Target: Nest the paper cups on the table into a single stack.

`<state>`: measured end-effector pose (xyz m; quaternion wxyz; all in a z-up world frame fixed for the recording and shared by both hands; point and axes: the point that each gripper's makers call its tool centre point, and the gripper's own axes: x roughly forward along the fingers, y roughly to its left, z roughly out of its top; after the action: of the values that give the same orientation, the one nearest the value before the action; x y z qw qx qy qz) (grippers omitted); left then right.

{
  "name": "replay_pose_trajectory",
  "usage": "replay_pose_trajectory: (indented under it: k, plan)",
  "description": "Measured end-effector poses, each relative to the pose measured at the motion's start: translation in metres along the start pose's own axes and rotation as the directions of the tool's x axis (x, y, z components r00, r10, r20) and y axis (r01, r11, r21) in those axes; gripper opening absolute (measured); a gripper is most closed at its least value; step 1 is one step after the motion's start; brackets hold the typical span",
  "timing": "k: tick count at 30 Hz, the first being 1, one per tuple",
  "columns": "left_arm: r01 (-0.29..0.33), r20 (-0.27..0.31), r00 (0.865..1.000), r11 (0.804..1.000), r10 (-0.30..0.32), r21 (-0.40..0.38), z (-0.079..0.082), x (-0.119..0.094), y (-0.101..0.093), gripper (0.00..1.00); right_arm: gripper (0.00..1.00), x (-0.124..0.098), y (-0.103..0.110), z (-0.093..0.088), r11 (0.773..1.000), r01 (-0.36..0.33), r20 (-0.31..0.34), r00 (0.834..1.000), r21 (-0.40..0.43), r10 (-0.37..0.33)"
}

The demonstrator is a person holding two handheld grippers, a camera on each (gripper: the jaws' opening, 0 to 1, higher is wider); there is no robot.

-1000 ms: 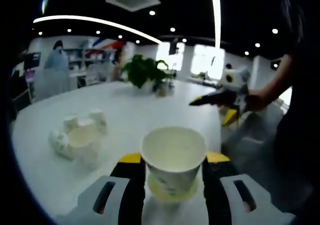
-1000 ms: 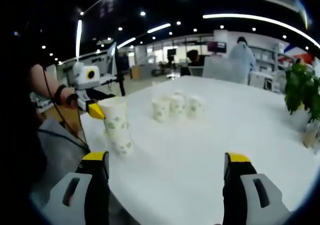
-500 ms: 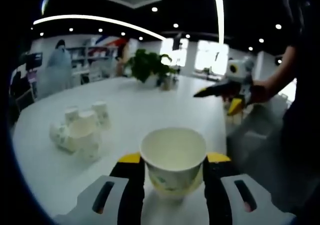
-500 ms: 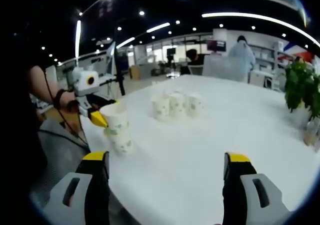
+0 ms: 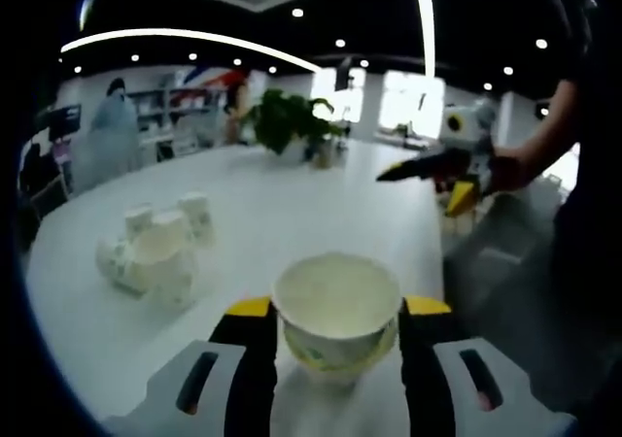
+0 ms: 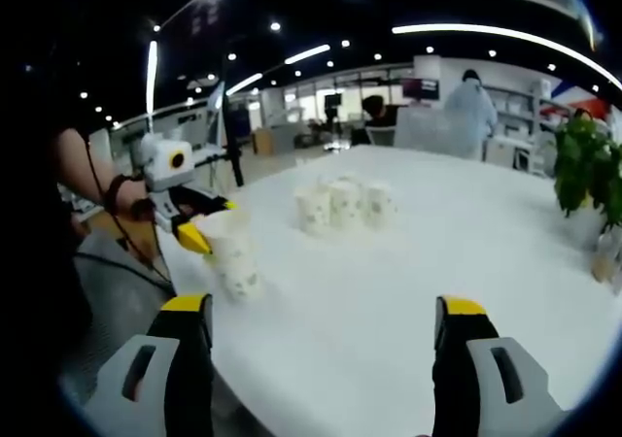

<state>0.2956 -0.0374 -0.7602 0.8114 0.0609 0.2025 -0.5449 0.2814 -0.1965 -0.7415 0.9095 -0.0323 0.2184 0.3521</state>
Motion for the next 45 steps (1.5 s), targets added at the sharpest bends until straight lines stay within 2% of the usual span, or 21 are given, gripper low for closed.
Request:
replay_pose_trajectory:
  k: [9, 17, 27, 36, 45]
  plan:
    - [-0.001, -0.025, 1.000, 1.000, 0.001, -0.002, -0.008, -0.002, -0.003, 0.53, 0.93, -0.001, 0.002, 0.001, 1.000, 0.000, 0.002, 1.000, 0.002, 0.000]
    - [-0.004, -0.020, 1.000, 1.000, 0.004, -0.012, -0.009, -0.004, -0.002, 0.52, 0.93, -0.001, 0.002, 0.001, 1.000, 0.000, 0.004, 1.000, 0.002, 0.000]
    - [-0.025, 0.006, 1.000, 0.999, 0.025, -0.032, -0.001, -0.013, 0.002, 0.57, 0.93, 0.000, 0.001, 0.001, 1.000, 0.001, 0.004, 1.000, -0.002, -0.001]
    - [-0.104, 0.033, 0.994, 0.992, 0.107, -0.076, 0.000, -0.027, 0.022, 0.67, 0.93, 0.003, 0.003, 0.003, 1.000, -0.010, 0.001, 1.000, -0.009, 0.010]
    - [-0.212, 0.065, 0.973, 0.969, 0.222, -0.130, 0.001, -0.046, 0.047, 0.80, 0.93, 0.007, 0.005, 0.004, 1.000, -0.021, 0.000, 1.000, -0.012, 0.021]
